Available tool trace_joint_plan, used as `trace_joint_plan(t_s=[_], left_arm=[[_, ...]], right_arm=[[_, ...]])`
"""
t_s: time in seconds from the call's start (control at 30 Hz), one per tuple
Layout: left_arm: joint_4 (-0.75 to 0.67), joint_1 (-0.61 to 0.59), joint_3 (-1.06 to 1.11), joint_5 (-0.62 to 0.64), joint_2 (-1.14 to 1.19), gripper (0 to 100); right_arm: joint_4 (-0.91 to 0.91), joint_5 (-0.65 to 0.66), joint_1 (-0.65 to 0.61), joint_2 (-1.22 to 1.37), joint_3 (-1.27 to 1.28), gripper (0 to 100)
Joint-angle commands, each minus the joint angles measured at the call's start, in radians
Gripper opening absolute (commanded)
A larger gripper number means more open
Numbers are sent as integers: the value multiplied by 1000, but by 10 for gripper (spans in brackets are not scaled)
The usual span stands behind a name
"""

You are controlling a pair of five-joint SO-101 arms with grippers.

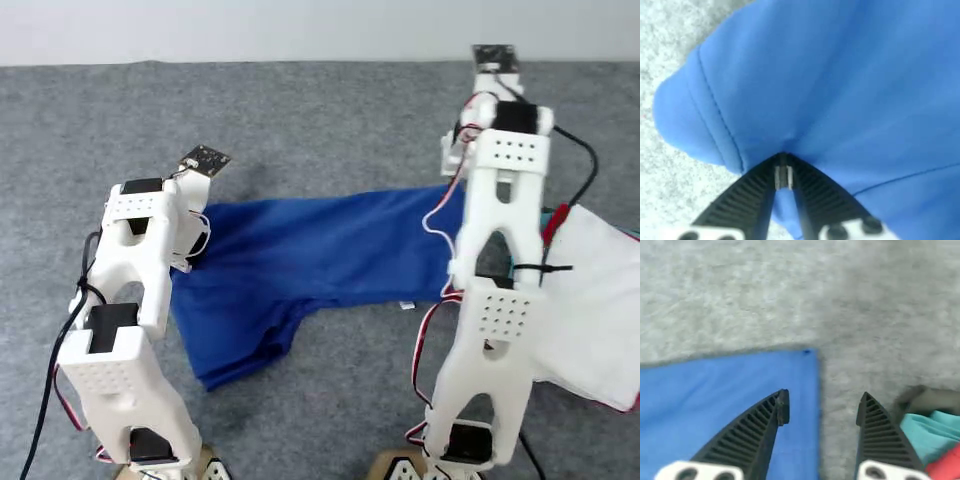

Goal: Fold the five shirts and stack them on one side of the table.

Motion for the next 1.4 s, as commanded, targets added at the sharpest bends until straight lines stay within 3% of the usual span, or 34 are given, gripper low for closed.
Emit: trace_joint_plan(t_s=[0.0, 0.17, 0.27, 0.33, 0.67, 0.87, 1.03, 1.23, 1.37], left_arm=[[-12, -8, -22, 25, -18, 5], [12, -18, -10, 44, -124, 5], [43, -11, 10, 72, -258, 5], [48, 2, 41, 72, -354, 5], [100, -8, 242, 114, -821, 5], [135, -259, 325, 147, -996, 5], [181, -509, 352, 63, -1013, 5], [135, -756, 389, -64, -1011, 5], [103, -838, 478, -160, -1011, 5]], right_arm=[[44, -3, -54, -24, -52, 209], [150, -2, -74, -30, -115, 66], [217, 98, -77, -33, -158, 6], [223, 149, -76, -39, -161, 10], [223, 160, -102, -173, -101, 9], [222, 255, -249, -317, 180, 9], [220, 305, -437, -383, 327, 9], [219, 305, -711, -381, 417, 17], [219, 307, -880, -381, 460, 125]])
